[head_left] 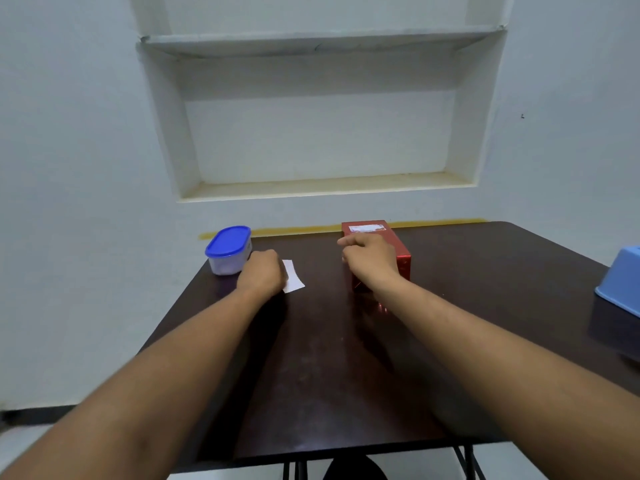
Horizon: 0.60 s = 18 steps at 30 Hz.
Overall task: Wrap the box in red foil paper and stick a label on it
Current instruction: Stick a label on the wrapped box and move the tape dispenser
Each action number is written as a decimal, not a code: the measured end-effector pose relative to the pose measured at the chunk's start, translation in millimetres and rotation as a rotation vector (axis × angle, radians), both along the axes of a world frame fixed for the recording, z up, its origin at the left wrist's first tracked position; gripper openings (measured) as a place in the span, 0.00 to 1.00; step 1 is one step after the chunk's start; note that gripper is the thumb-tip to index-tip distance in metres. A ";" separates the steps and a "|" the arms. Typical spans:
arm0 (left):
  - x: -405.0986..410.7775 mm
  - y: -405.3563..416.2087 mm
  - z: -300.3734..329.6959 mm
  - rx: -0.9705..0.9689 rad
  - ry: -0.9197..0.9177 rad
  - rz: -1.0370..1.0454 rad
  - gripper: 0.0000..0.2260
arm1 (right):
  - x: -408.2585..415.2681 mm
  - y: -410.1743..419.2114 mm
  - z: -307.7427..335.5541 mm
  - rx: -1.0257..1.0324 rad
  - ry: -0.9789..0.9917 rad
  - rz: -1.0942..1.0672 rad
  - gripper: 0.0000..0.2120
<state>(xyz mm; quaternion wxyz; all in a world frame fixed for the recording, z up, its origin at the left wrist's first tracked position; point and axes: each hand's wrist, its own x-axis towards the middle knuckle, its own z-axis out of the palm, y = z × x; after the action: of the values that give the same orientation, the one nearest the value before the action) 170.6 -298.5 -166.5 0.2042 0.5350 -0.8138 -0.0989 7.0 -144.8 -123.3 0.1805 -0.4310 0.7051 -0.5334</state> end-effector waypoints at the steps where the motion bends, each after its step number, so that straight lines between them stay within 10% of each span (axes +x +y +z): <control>1: -2.4 7.0 5.8 0.006 0.054 -0.039 0.05 | -1.4 1.7 0.5 0.001 -0.015 -0.008 0.16; 8: -40.4 80.7 71.0 0.081 0.576 -0.396 0.19 | -11.3 23.2 22.5 -0.066 -0.127 0.025 0.22; 18: -119.7 118.4 112.5 0.043 0.537 -0.564 0.06 | -78.1 63.2 60.3 -0.231 -0.410 -0.054 0.08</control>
<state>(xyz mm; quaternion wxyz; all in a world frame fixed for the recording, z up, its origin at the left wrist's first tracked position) 50.9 -180.1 -53.9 0.3634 0.2493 -0.8444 -0.3046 -71.1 -81.5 -63.0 0.2551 -0.3125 0.5991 -0.6916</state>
